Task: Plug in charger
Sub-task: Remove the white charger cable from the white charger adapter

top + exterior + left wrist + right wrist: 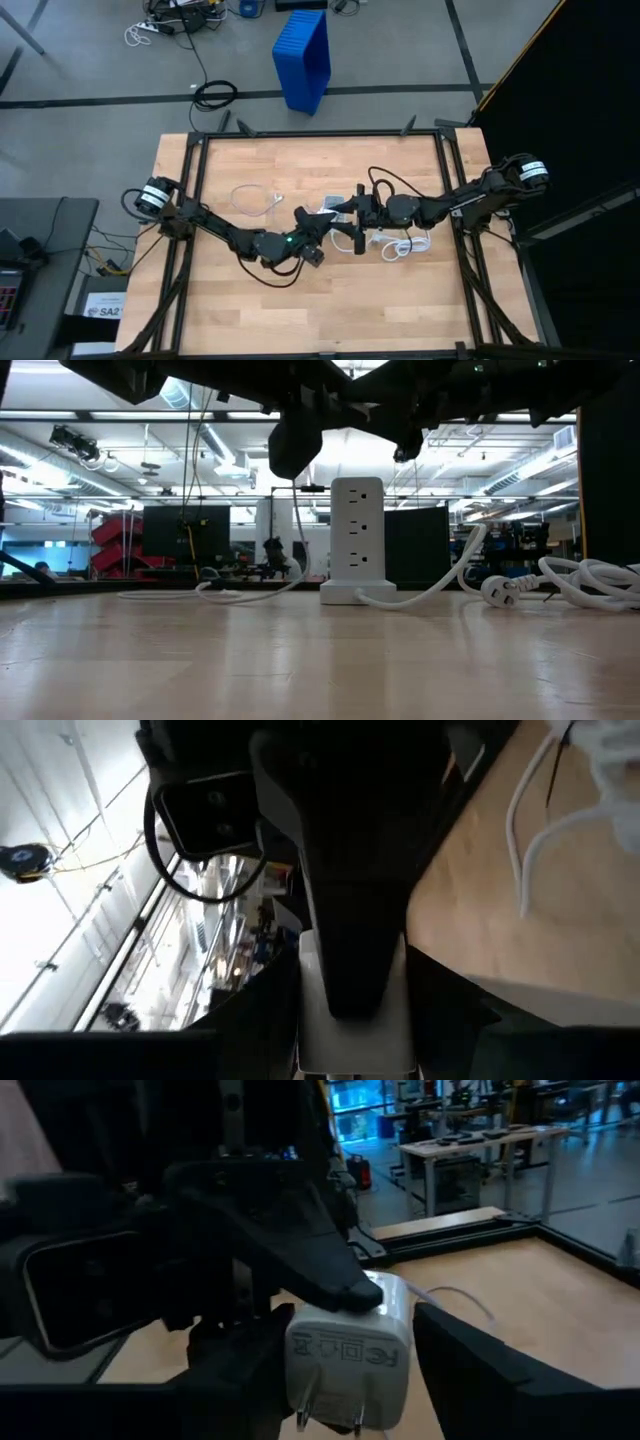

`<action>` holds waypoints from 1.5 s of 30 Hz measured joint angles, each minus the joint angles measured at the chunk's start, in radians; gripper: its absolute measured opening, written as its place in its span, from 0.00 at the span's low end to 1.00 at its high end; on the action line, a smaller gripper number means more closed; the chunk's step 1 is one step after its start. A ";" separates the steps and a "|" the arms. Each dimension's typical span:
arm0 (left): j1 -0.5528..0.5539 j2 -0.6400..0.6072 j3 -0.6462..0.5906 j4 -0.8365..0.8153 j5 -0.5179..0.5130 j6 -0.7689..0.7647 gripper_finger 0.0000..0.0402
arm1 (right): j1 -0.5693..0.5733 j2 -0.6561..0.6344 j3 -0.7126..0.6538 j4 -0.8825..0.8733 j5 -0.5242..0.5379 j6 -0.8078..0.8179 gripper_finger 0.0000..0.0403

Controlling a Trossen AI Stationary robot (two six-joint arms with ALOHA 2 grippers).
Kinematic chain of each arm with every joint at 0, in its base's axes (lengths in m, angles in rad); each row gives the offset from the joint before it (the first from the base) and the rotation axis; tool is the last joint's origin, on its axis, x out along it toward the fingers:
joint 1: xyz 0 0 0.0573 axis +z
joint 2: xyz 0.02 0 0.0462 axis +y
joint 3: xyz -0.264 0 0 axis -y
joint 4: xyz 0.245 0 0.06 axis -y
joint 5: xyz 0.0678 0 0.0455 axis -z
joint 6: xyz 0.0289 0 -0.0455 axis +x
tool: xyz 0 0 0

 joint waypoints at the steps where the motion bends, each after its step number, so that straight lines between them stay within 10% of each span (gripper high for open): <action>1: 0.000 0.000 0.000 0.001 0.008 -0.001 0.33 | 0.000 0.000 0.000 0.000 -0.002 0.000 0.41; 20: -0.092 -0.037 -0.009 0.021 -0.015 -0.026 0.45 | -0.005 0.002 -0.004 0.019 0.049 -0.096 0.28; 30: -0.146 -0.111 -0.043 0.008 -0.300 0.001 0.52 | 0.007 0.001 -0.004 0.029 0.011 -0.090 0.28; 45: -0.058 -0.106 -0.062 -0.114 -0.191 -0.102 0.52 | 0.019 0.000 -0.003 0.041 -0.028 -0.063 0.28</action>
